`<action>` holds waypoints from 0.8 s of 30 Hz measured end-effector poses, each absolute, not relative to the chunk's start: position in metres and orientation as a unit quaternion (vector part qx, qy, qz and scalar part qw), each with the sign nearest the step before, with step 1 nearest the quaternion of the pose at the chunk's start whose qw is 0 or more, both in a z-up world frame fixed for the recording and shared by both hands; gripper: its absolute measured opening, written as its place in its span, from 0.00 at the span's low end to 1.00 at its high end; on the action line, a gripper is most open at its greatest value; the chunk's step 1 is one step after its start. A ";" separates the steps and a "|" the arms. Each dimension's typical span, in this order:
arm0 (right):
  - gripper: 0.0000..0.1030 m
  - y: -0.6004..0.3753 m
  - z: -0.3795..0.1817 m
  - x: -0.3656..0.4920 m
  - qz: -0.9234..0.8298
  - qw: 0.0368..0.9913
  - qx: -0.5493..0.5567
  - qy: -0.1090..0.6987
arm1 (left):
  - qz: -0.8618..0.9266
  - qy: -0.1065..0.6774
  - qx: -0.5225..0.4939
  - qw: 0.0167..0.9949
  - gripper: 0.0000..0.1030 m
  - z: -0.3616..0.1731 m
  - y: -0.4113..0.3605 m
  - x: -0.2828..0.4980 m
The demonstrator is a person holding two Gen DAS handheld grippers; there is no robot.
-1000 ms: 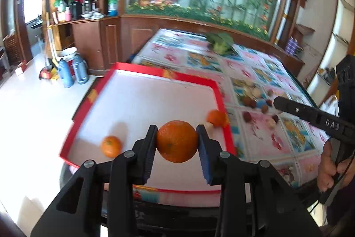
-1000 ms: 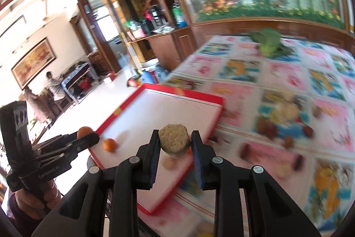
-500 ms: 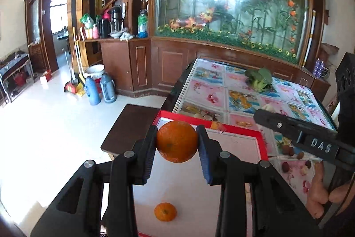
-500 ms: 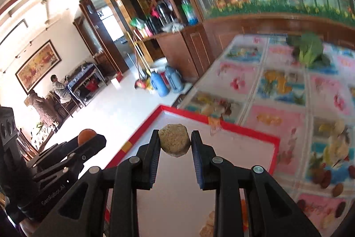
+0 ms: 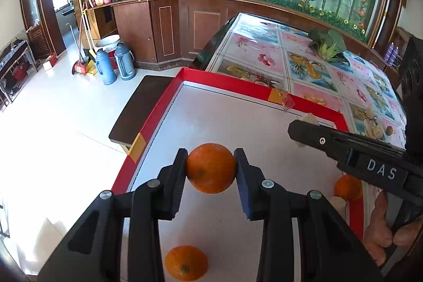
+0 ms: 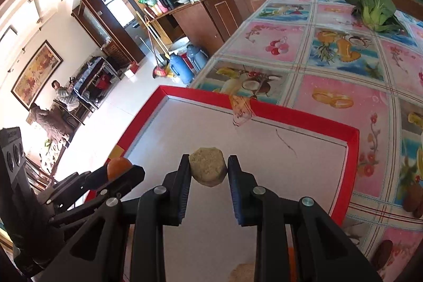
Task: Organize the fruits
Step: 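Carry the orange and cake piece over the white tray and open both tools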
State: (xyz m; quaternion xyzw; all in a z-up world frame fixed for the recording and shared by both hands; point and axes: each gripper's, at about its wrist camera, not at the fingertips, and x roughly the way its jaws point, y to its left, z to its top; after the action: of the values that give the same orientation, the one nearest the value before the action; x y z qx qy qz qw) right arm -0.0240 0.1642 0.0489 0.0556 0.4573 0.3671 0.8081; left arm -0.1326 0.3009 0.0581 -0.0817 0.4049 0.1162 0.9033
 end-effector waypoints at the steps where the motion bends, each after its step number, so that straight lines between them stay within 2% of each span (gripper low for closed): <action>1: 0.26 0.165 0.049 -0.025 0.365 0.808 0.047 0.460 | 0.117 0.407 -0.081 0.902 0.37 0.057 0.300 -0.131; 14: 0.28 0.167 0.037 -0.024 0.338 0.810 0.006 0.480 | 0.133 0.434 -0.078 0.887 0.37 0.043 0.296 -0.120; 16: 0.29 0.166 0.039 -0.024 0.341 0.806 0.008 0.483 | 0.139 0.439 -0.079 0.884 0.46 0.042 0.297 -0.120; 18: 0.30 0.162 0.045 -0.024 0.347 0.806 0.021 0.479 | 0.150 0.434 -0.075 0.885 0.66 0.046 0.295 -0.122; 22: 0.38 0.146 0.068 -0.025 0.355 0.821 0.045 0.445 | 0.164 0.418 -0.066 0.891 0.68 0.058 0.291 -0.132; 24: 0.38 0.137 0.079 -0.027 0.361 0.827 0.056 0.427 | 0.165 0.412 -0.070 0.893 0.68 0.067 0.289 -0.139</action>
State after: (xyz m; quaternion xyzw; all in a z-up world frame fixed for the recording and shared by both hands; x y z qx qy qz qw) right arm -0.0273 0.1366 0.0788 0.0556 0.4269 0.3614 0.8271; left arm -0.1388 0.2886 0.0668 -0.0703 0.4118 0.1648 0.8935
